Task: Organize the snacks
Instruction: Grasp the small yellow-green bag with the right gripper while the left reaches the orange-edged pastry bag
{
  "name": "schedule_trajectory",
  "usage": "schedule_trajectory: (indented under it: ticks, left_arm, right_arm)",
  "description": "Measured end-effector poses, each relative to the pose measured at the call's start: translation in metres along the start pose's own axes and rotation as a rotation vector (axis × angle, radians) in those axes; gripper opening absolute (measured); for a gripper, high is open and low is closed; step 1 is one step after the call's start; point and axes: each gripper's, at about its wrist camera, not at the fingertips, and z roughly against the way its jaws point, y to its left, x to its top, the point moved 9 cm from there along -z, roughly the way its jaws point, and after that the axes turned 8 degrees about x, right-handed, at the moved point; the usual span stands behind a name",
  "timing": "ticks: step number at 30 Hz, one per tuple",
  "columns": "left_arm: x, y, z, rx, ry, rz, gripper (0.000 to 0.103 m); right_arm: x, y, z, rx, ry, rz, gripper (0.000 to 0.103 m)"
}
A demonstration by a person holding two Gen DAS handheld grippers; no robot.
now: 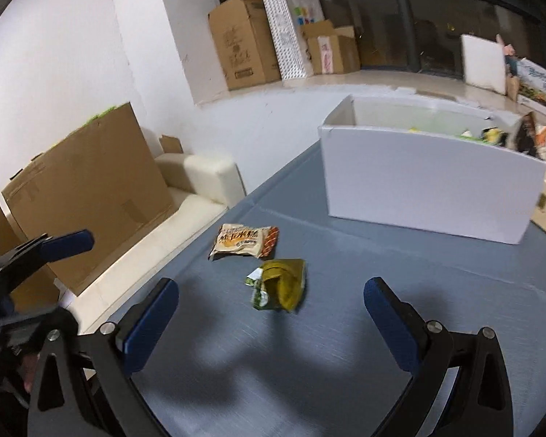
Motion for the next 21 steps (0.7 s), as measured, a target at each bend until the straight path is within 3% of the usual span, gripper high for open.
schedule_trajectory:
  ticks: [5, 15, 17, 18, 21]
  left_arm:
    - [-0.004, 0.022, -0.002, -0.007, 0.009, 0.062, 0.103]
    - [-0.009, 0.048, 0.004, 0.028, 0.006, 0.098, 0.103]
    - [-0.009, 0.051, 0.004, 0.031, 0.007, 0.102, 0.103]
    - [-0.010, 0.052, 0.004, 0.031, 0.009, 0.105, 0.103]
    - [-0.012, 0.053, 0.004, 0.033, 0.013, 0.108, 0.103]
  right_arm:
    - [-0.001, -0.009, -0.033, -0.007, 0.069, -0.030, 0.103]
    - [-0.019, -0.012, -0.096, -0.036, 0.249, -0.017, 0.103]
    - [-0.018, -0.011, -0.099, -0.046, 0.252, 0.007, 0.101]
    - [-0.018, -0.011, -0.100, -0.057, 0.254, 0.017, 0.094]
    - [-0.014, -0.015, -0.096, -0.115, 0.258, 0.042, 0.055]
